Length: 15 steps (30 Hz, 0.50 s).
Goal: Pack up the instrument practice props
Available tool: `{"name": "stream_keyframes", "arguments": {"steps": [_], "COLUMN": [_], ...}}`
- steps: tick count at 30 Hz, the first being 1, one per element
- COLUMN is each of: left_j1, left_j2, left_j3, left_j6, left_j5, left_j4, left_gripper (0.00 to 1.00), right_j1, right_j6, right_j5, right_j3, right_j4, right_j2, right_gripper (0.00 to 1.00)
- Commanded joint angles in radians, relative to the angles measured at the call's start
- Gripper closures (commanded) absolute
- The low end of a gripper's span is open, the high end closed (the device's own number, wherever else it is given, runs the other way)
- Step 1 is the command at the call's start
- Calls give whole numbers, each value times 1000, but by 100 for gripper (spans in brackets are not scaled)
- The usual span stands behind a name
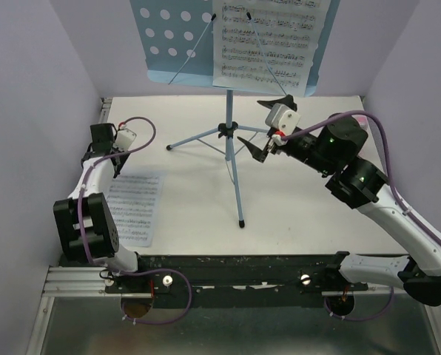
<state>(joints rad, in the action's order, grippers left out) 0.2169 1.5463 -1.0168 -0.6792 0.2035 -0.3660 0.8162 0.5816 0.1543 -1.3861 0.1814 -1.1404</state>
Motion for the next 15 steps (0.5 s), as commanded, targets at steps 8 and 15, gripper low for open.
{"name": "stream_keyframes", "arguments": {"steps": [8,15], "left_j1": [-51,-134], "left_j2": [-471,-631], "left_j3": [-83,-238], "left_j6": [3,6], "left_j5": [-658,-1174], "left_j4": [-238,-367], "left_gripper": [36,38], "right_j1": [-18,-112], "right_j6": [-158,-327], "right_j5": [44,132], "right_j3": [-267,-436], "right_j4": [176,279], "right_j2": [-19,-39], "right_gripper": [1,3]}}
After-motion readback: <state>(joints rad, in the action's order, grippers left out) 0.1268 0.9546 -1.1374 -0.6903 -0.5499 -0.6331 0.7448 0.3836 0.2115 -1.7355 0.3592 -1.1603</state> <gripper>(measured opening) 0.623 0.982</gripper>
